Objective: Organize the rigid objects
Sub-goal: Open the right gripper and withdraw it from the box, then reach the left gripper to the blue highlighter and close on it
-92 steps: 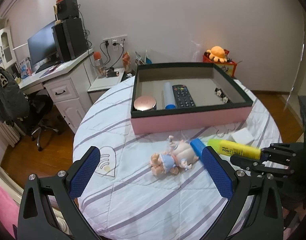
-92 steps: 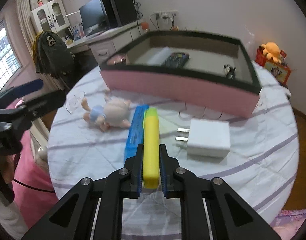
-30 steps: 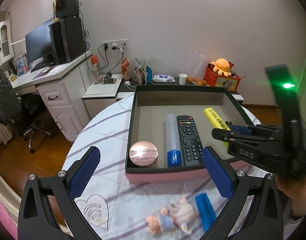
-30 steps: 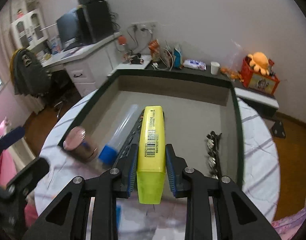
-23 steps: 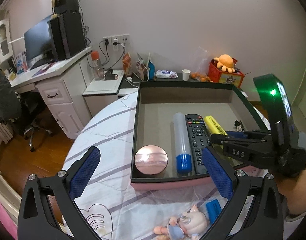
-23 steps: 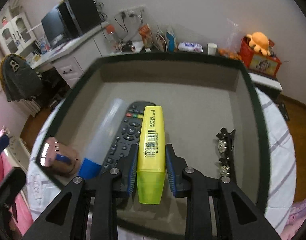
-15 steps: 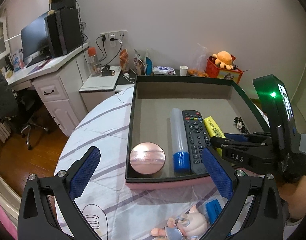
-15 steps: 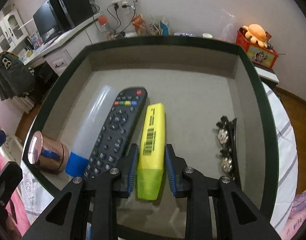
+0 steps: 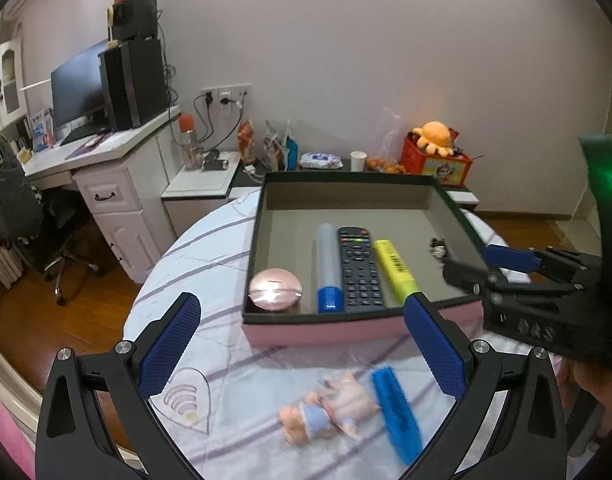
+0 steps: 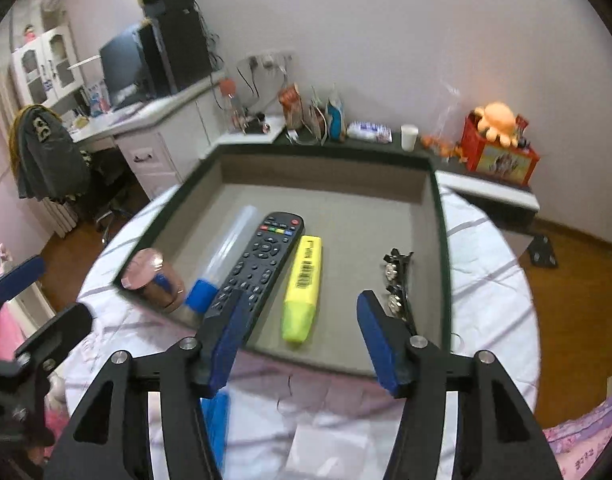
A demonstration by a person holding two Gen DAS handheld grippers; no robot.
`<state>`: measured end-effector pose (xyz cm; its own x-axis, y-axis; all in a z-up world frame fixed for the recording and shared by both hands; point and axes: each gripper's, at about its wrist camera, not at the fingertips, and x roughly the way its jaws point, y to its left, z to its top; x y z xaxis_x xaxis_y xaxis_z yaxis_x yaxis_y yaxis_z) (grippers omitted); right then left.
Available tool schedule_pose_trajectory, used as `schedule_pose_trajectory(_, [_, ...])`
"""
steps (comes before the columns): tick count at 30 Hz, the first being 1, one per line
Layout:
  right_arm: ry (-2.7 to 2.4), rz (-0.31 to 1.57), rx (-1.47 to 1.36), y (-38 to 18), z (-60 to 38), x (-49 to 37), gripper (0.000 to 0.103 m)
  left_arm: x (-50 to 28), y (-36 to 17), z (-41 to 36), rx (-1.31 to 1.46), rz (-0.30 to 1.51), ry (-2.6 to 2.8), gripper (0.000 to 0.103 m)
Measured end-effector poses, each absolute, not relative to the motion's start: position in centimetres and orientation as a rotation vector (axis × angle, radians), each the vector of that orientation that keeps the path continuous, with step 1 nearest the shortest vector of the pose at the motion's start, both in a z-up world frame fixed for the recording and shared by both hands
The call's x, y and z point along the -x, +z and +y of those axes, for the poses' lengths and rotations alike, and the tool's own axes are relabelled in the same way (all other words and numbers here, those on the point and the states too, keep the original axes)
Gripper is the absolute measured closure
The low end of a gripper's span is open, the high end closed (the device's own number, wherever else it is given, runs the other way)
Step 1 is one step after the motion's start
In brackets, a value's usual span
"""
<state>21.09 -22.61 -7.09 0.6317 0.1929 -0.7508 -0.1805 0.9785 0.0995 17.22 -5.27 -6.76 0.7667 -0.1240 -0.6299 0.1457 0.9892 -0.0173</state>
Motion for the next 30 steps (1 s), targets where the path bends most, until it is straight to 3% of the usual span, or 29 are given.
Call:
schedule_pose_trajectory(3, [0.228, 0.821, 0.01, -5.6, -22.6, -18.7, 0.02, -15.4, -6.0, -6.0, -0.041, 0.661, -0.151, 0.0])
schedule_pose_trajectory(13, [0.22, 0.76, 0.01, -4.5, -24.8, -12.8, 0.02, -11.1, -5.6, -7.0, -0.078, 0.654, -0.158, 0.0])
schedule_pose_trajectory(30, [0.256, 0.824, 0.001, -8.1, -24.0, -10.0, 0.02, -8.8, -9.4, -4.4, -0.111, 0.743, -0.125, 0.0])
